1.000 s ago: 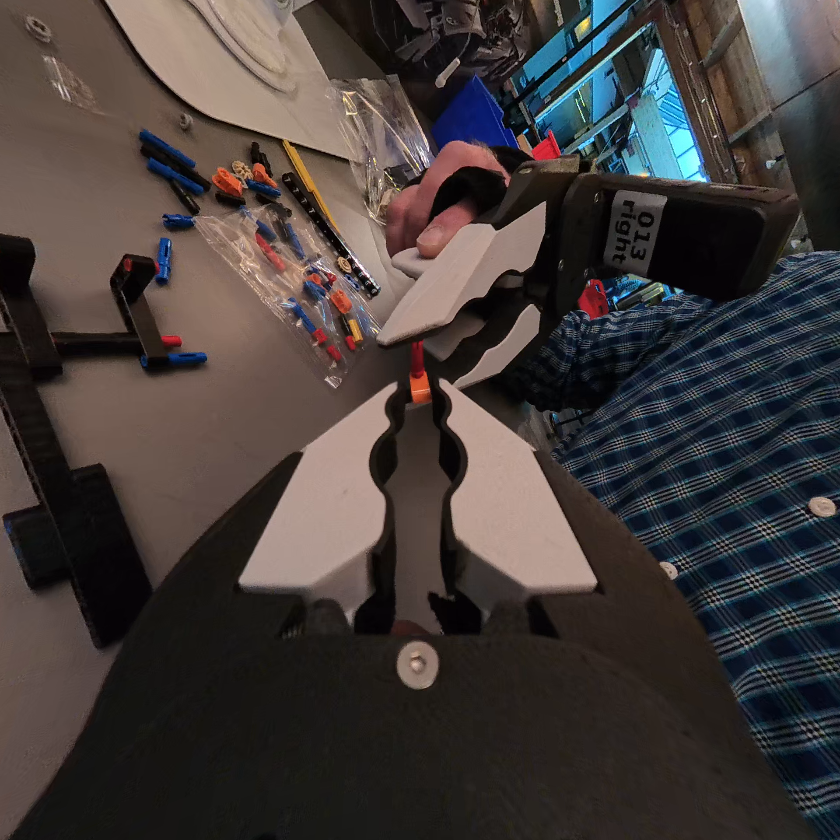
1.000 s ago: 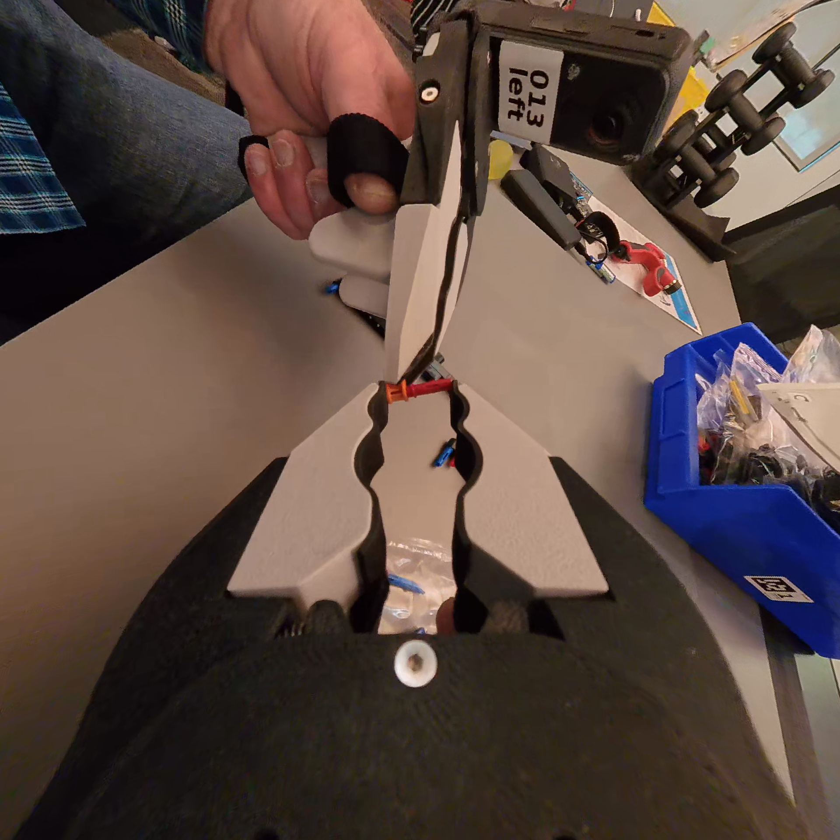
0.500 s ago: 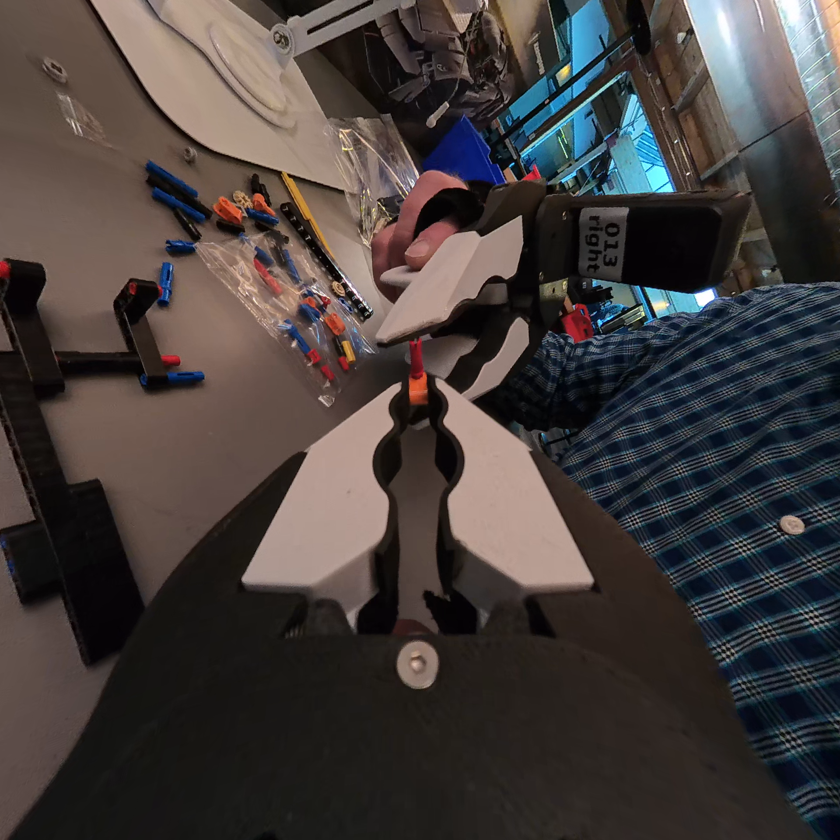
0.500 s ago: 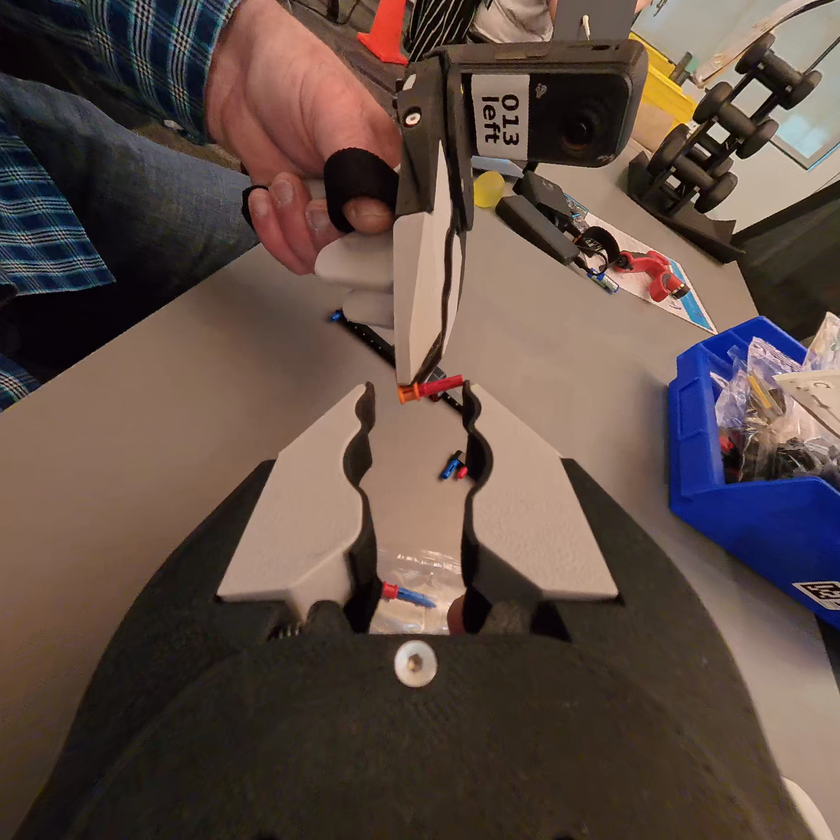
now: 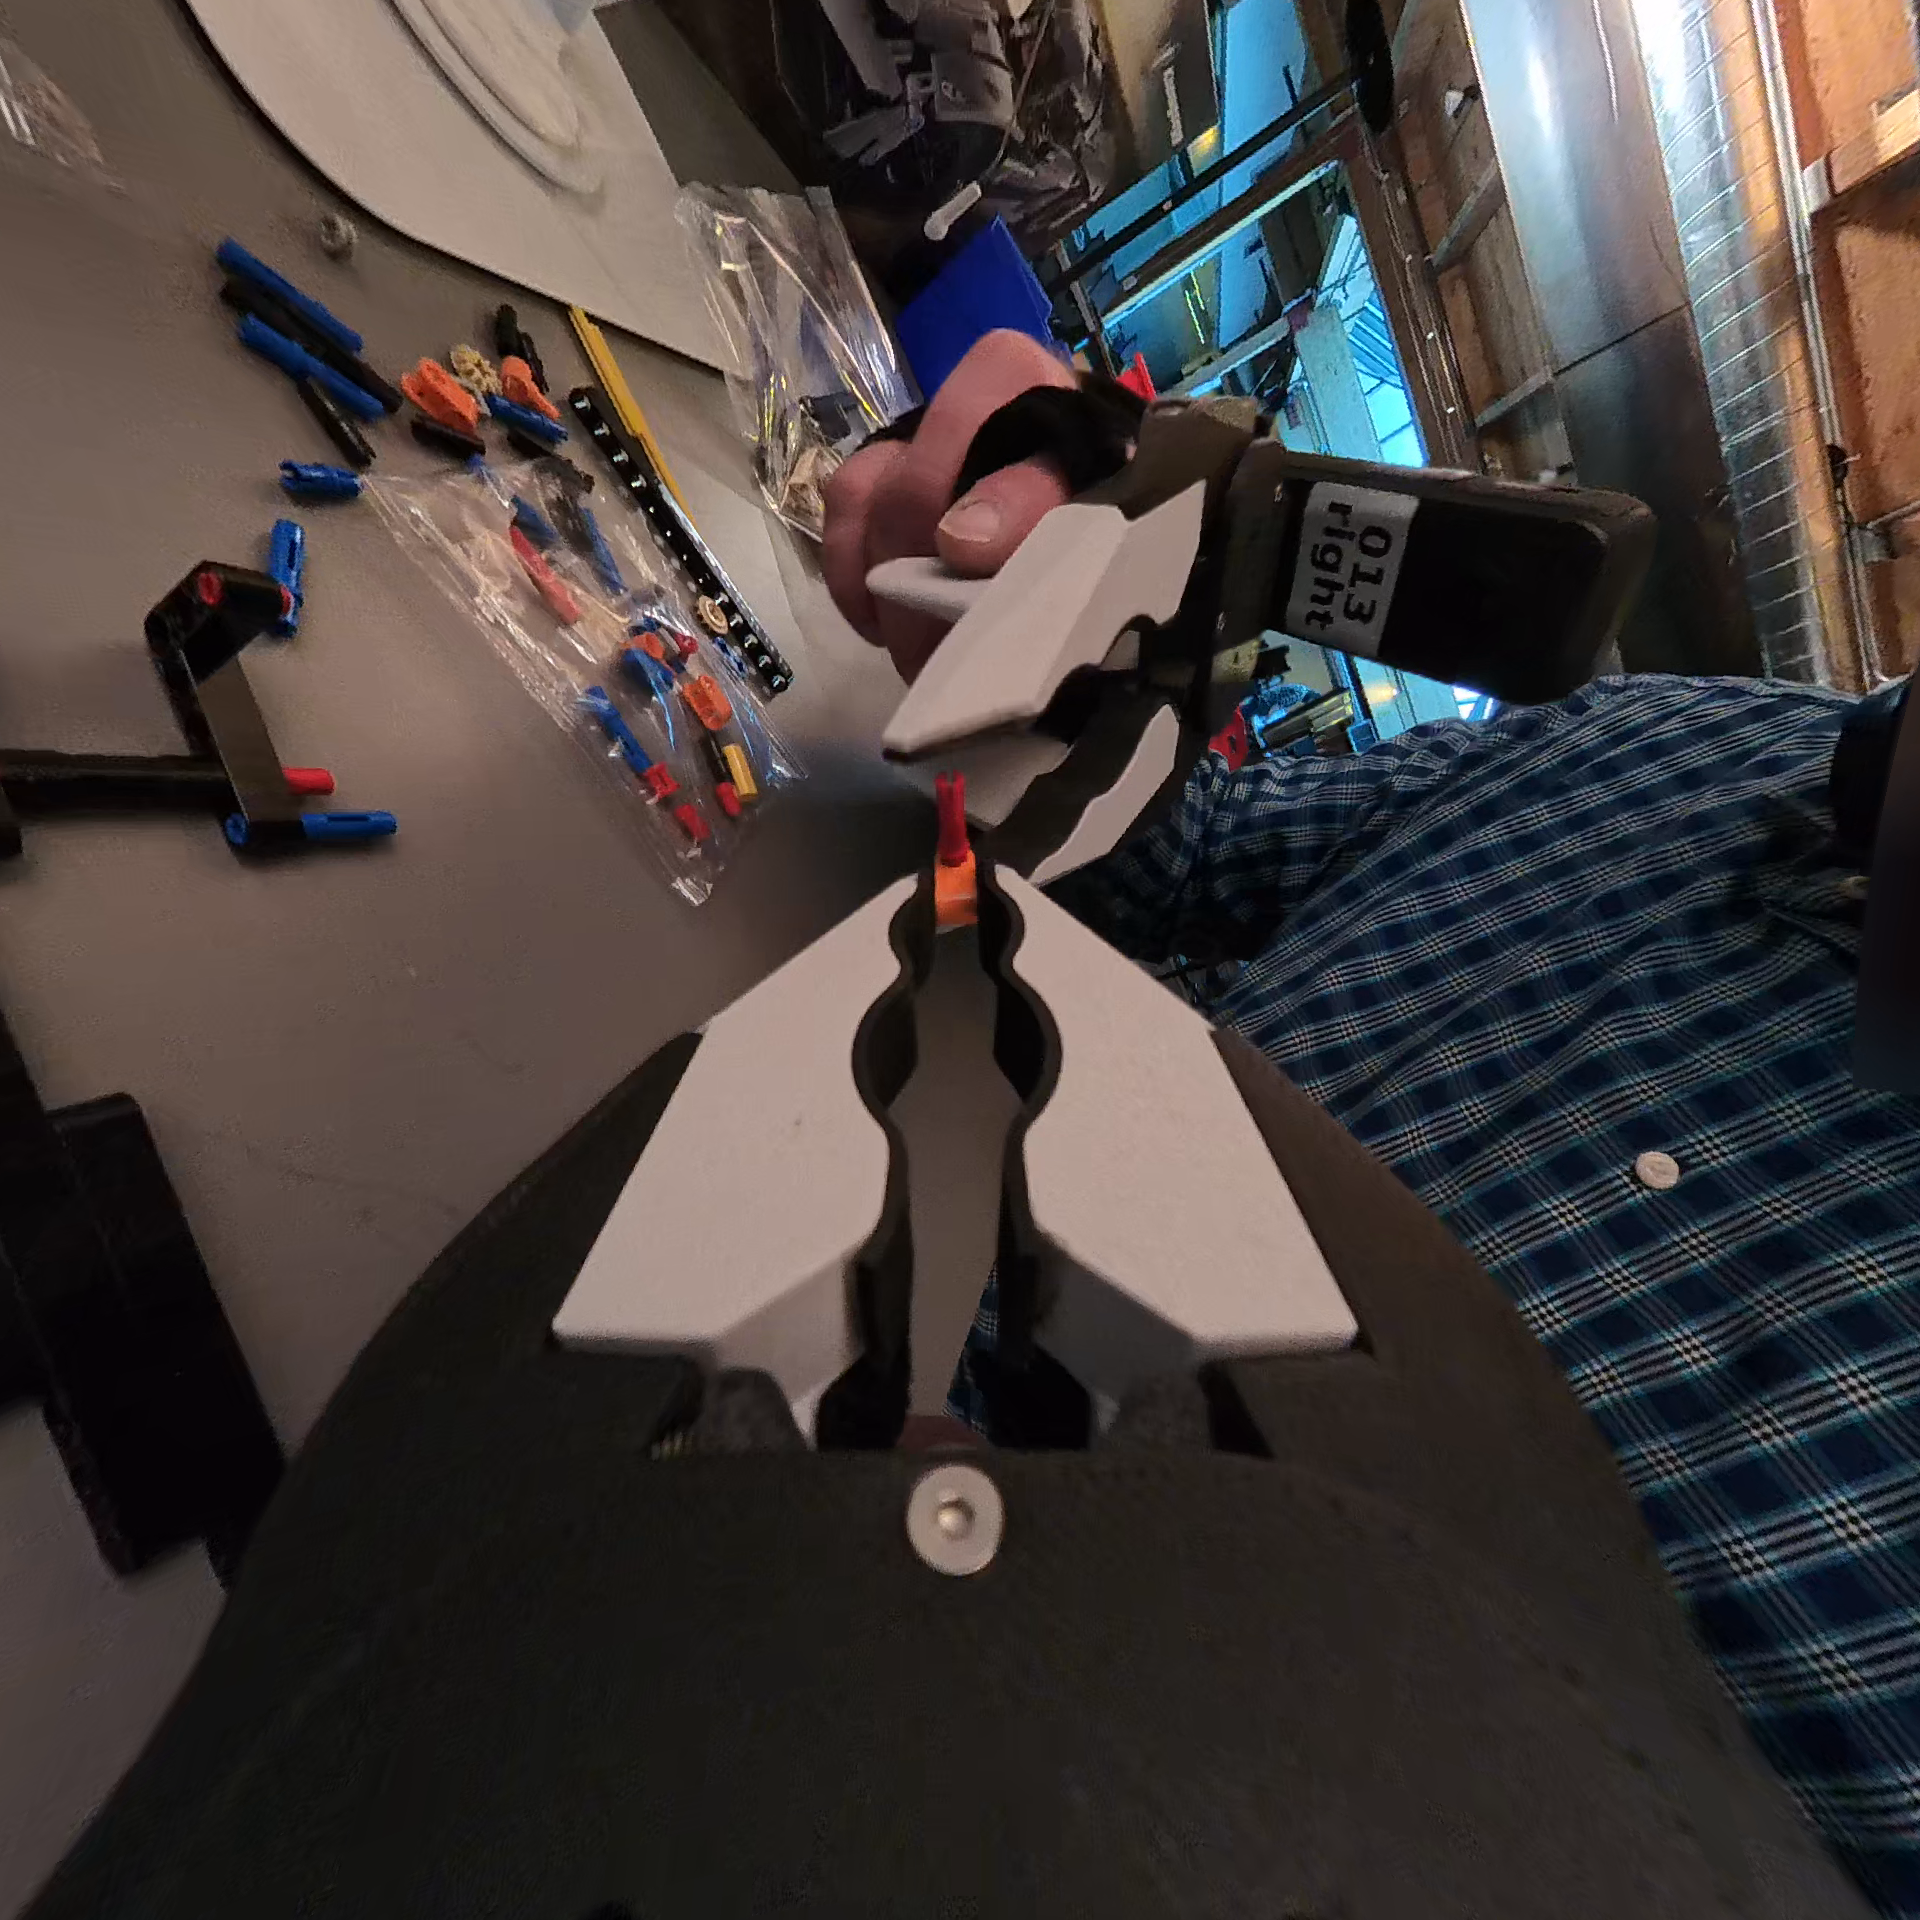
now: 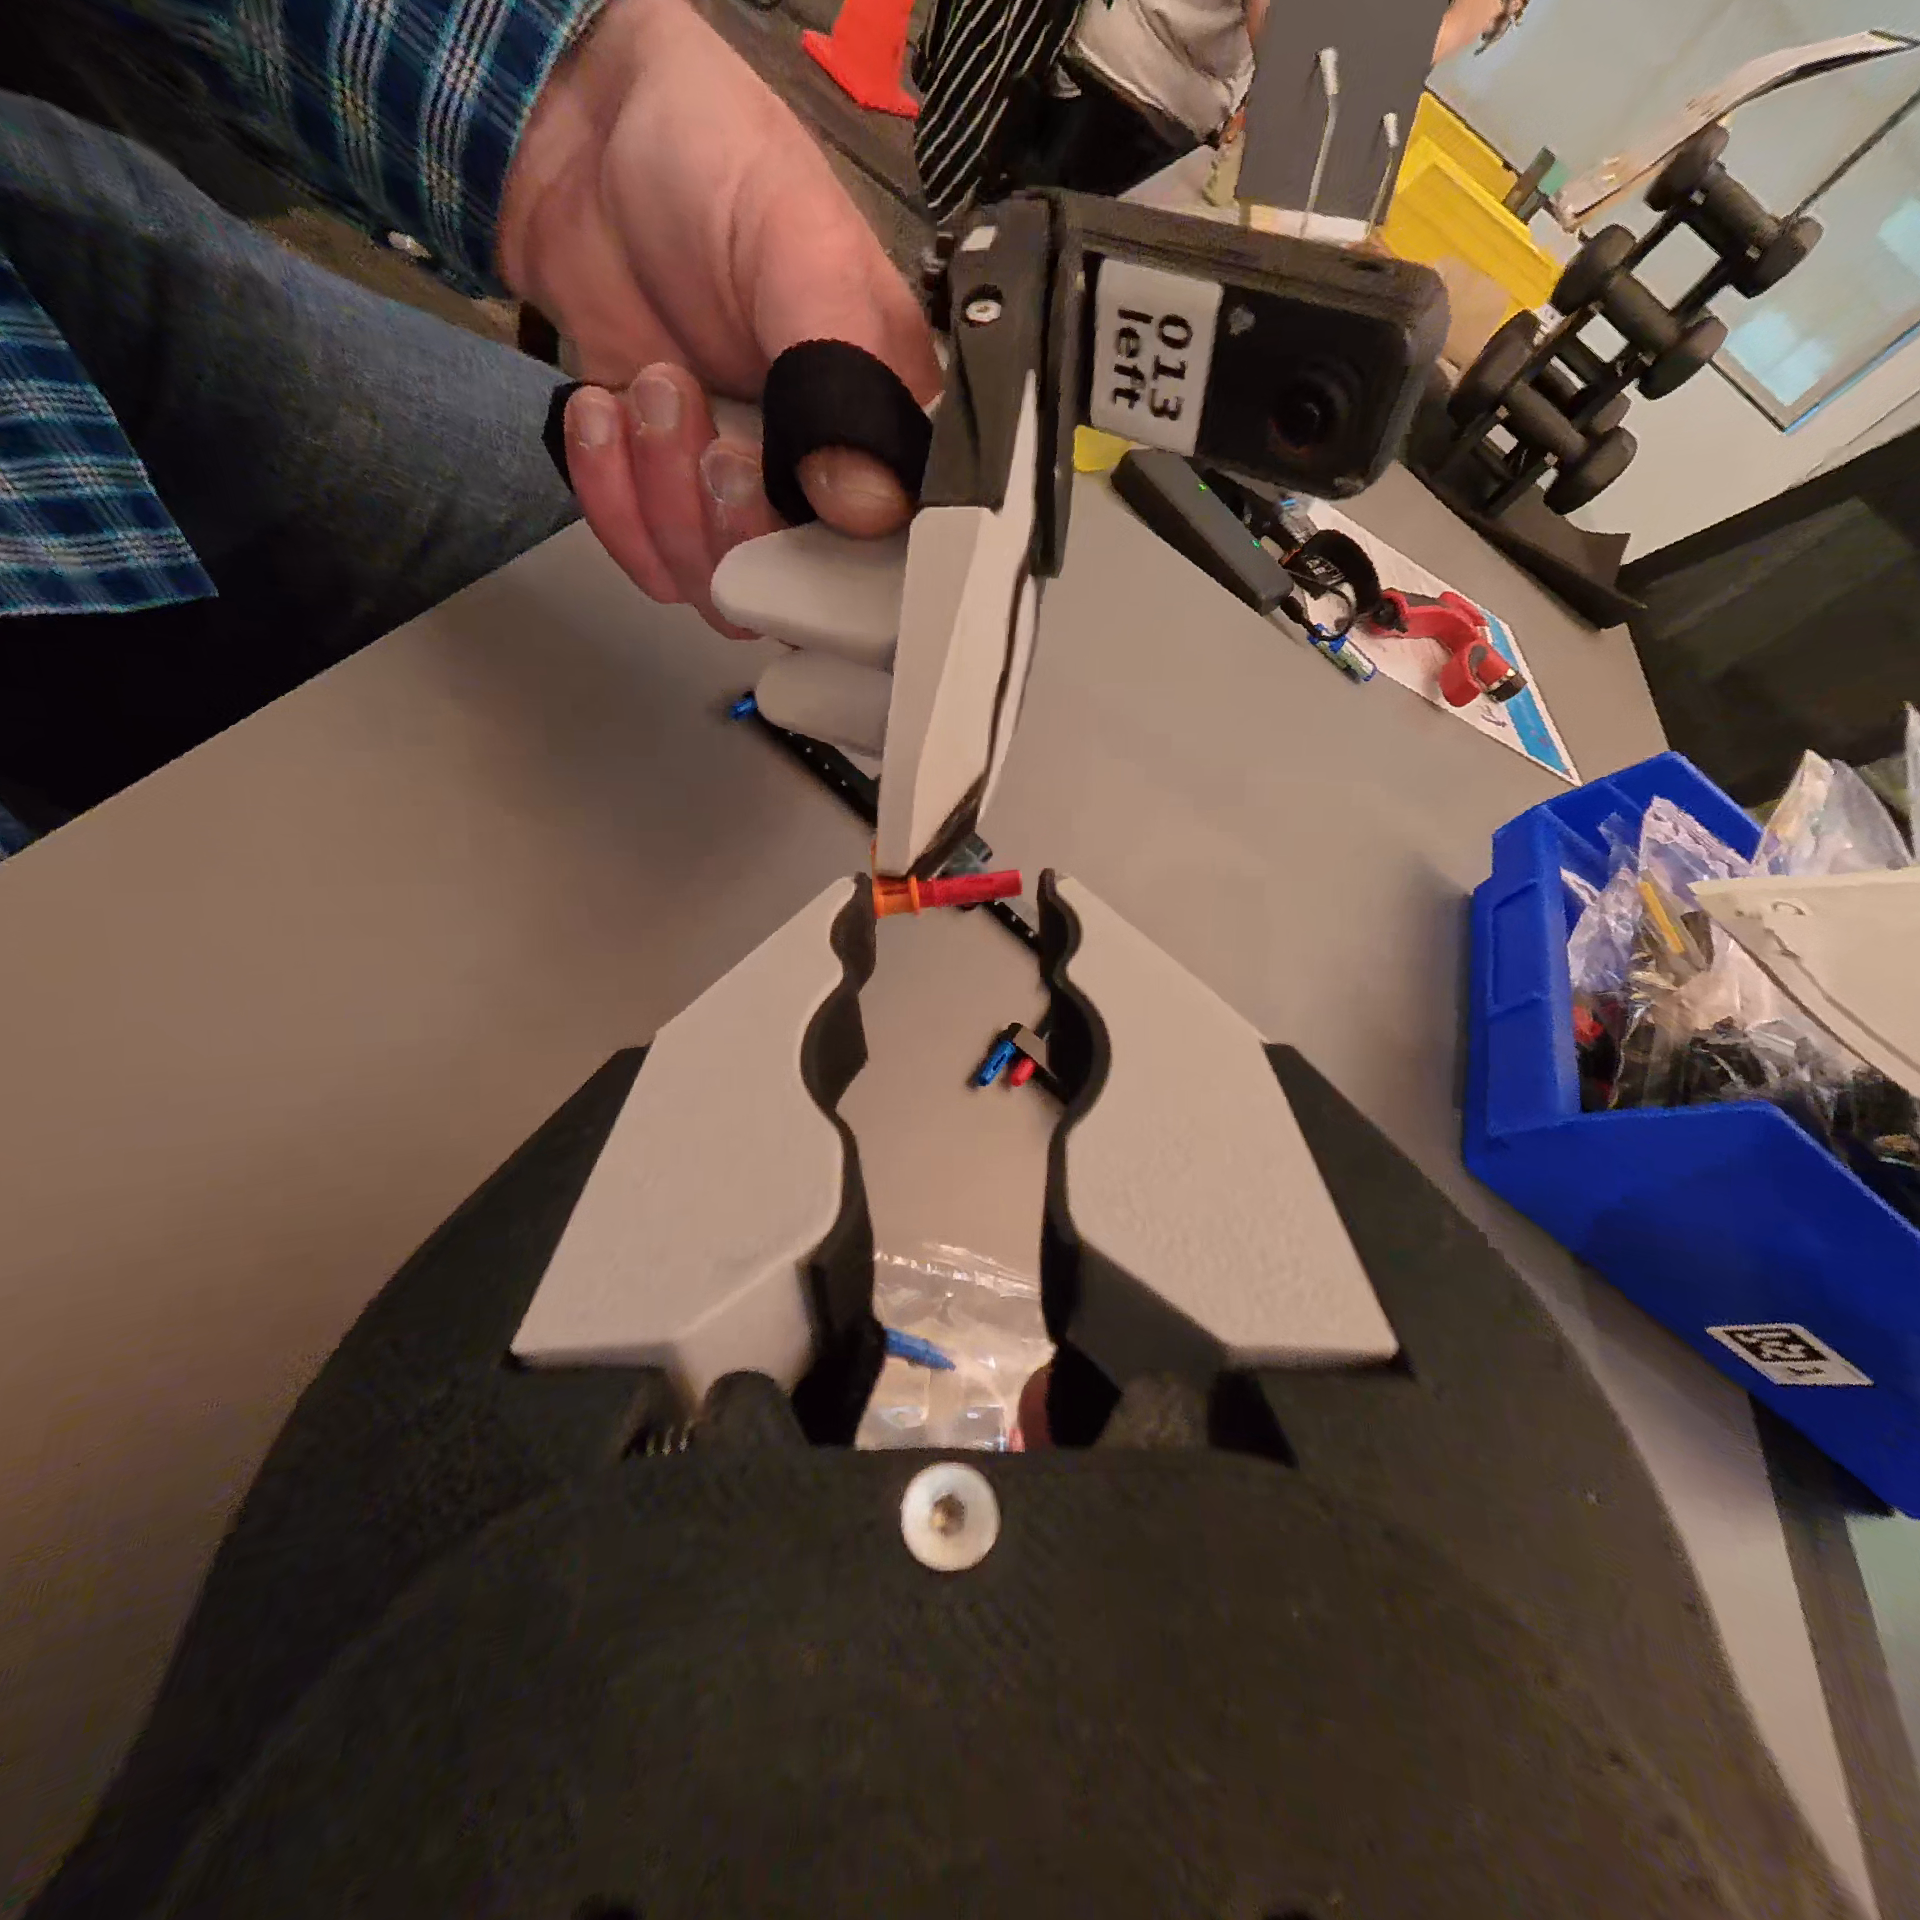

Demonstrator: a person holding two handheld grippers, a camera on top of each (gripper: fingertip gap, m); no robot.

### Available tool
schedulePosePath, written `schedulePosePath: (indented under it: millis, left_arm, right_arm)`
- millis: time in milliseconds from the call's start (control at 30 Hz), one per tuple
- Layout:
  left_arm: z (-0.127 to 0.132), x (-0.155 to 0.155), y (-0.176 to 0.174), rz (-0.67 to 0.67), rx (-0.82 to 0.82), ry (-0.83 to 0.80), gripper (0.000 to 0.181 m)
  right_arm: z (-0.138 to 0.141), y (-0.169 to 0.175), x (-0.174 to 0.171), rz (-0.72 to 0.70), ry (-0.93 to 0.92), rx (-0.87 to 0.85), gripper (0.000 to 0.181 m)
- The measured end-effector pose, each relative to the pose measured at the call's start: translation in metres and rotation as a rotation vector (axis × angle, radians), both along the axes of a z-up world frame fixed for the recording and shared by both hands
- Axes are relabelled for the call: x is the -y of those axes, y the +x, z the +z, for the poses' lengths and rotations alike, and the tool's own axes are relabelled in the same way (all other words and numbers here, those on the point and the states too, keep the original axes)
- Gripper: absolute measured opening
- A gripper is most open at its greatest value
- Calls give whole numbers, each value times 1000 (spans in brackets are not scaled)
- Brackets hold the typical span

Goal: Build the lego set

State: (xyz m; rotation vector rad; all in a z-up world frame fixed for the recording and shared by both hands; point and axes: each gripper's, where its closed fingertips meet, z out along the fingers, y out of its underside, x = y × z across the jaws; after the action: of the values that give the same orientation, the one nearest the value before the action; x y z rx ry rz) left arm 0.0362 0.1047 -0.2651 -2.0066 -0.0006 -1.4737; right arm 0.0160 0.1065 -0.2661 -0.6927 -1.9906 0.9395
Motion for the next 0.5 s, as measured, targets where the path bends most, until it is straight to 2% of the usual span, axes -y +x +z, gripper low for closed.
schedulePosePath:
  millis: [267, 500]
  left_arm:
    - [-2, 2, 6, -33, -33, -5, 6]
    - [-4, 1, 4, 6, -48, -1, 5]
  right_arm:
    - [-4, 5, 5, 29, 44, 22, 22]
    - [-7, 5, 4, 13, 42, 35, 20]
